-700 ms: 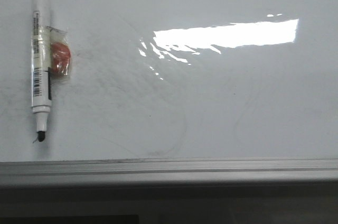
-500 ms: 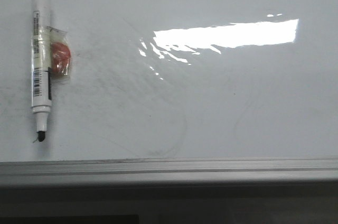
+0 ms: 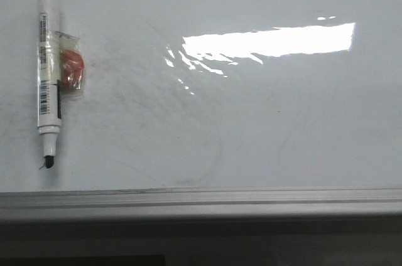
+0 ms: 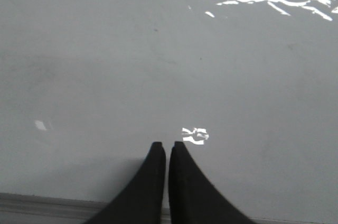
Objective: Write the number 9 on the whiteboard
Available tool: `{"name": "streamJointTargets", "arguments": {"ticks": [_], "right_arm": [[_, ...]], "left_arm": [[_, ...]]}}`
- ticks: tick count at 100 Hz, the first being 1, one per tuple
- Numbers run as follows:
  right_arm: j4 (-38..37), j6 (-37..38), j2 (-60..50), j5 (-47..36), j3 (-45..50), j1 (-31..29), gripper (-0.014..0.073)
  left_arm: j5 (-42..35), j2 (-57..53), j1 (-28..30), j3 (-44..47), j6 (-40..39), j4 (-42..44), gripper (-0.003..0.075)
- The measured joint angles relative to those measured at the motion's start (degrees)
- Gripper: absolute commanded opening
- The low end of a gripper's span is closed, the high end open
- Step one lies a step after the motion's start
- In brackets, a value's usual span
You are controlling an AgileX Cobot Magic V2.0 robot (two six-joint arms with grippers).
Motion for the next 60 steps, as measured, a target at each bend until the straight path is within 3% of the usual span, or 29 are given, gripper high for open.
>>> {"name": "streamJointTargets", "arguments": {"ticks": [39, 60], "right_arm": [[0.0, 0.0, 0.0, -0.3, 0.0, 0.0, -0.0064], [0.0, 0.0, 0.0, -7.2, 0.0, 0.0, -0.0064]], "left_arm": [[-1.5, 0.0, 0.0, 0.0, 0.0, -0.1, -0.002], [-5.5, 0.0, 0.0, 0.0, 0.0, -0.3, -0.002]]}}
